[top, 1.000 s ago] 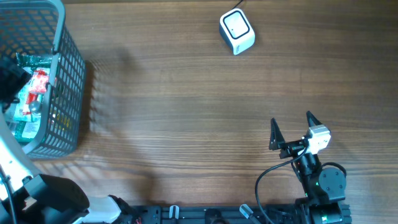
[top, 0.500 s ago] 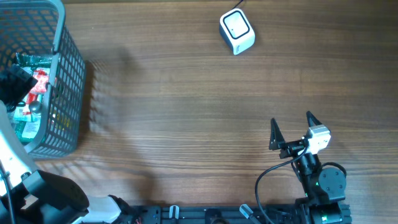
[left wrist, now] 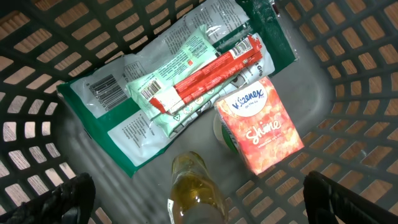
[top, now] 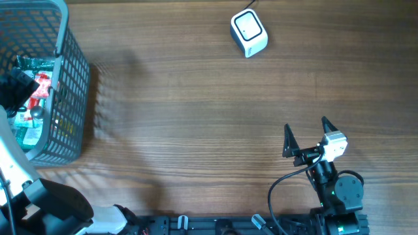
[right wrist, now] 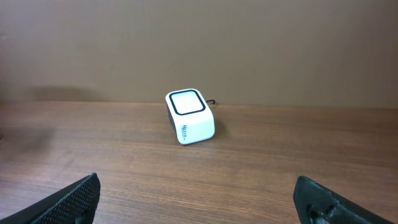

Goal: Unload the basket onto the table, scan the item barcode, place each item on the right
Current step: 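Lower the left gripper into the basket and grasp the Kleenex pack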

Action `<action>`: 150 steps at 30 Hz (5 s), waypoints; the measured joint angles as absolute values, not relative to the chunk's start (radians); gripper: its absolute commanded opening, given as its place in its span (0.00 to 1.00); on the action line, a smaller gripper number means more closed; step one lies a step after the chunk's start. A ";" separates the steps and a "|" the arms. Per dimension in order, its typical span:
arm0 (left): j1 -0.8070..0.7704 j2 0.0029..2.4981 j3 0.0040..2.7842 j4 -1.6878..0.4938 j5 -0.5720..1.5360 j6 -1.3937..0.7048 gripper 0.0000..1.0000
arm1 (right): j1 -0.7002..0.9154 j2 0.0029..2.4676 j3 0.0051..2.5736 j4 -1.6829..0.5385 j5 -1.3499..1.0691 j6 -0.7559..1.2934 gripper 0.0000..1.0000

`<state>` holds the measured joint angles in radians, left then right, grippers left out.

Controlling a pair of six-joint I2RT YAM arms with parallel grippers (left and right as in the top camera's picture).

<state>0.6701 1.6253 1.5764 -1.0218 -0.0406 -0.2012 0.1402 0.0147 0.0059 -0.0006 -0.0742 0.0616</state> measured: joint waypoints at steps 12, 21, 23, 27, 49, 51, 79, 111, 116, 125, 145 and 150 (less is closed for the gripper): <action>0.670 1.625 1.576 -1.027 -0.041 -0.201 1.00 | 0.140 0.015 0.006 -0.001 -0.074 0.062 1.00; 0.670 1.626 1.576 -0.978 -0.040 -0.141 1.00 | 0.140 0.015 0.006 -0.001 -0.074 0.061 1.00; 0.670 1.628 1.576 -0.974 -0.039 -0.130 1.00 | 0.140 0.015 0.006 -0.001 -0.075 0.062 1.00; 0.670 1.669 1.576 -0.960 0.010 -0.064 1.00 | 0.140 0.015 0.006 -0.001 -0.074 0.062 1.00; 0.666 1.865 1.575 -0.884 0.230 0.127 0.99 | 0.140 0.015 0.006 -0.001 -0.075 0.062 1.00; 0.661 1.872 1.575 -0.886 0.233 0.131 0.97 | 0.140 0.015 0.006 -0.001 -0.074 0.062 1.00; 0.641 1.883 1.575 -0.966 0.234 0.141 0.81 | 0.140 0.015 0.006 -0.001 -0.074 0.061 1.00; 0.641 1.859 1.575 -0.737 0.210 0.145 1.00 | 0.140 0.015 0.006 -0.001 -0.075 0.062 1.00; 0.641 1.860 1.575 -0.740 0.210 0.145 0.98 | 0.140 0.015 0.006 -0.001 -0.075 0.061 1.00; 0.635 1.882 1.575 -0.776 0.208 0.147 0.83 | 0.140 0.015 0.006 -0.001 -0.074 0.061 1.00; 0.635 1.882 1.575 -0.861 0.207 0.147 0.77 | 0.140 0.015 0.006 -0.001 -0.074 0.062 1.00; 0.635 1.881 1.575 -0.864 0.207 0.138 1.00 | 0.140 0.015 0.006 -0.001 -0.075 0.062 1.00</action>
<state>0.6346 1.8809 1.5753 -0.8642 0.2070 0.1375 0.1402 0.0147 0.0059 -0.0006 -0.0746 0.0616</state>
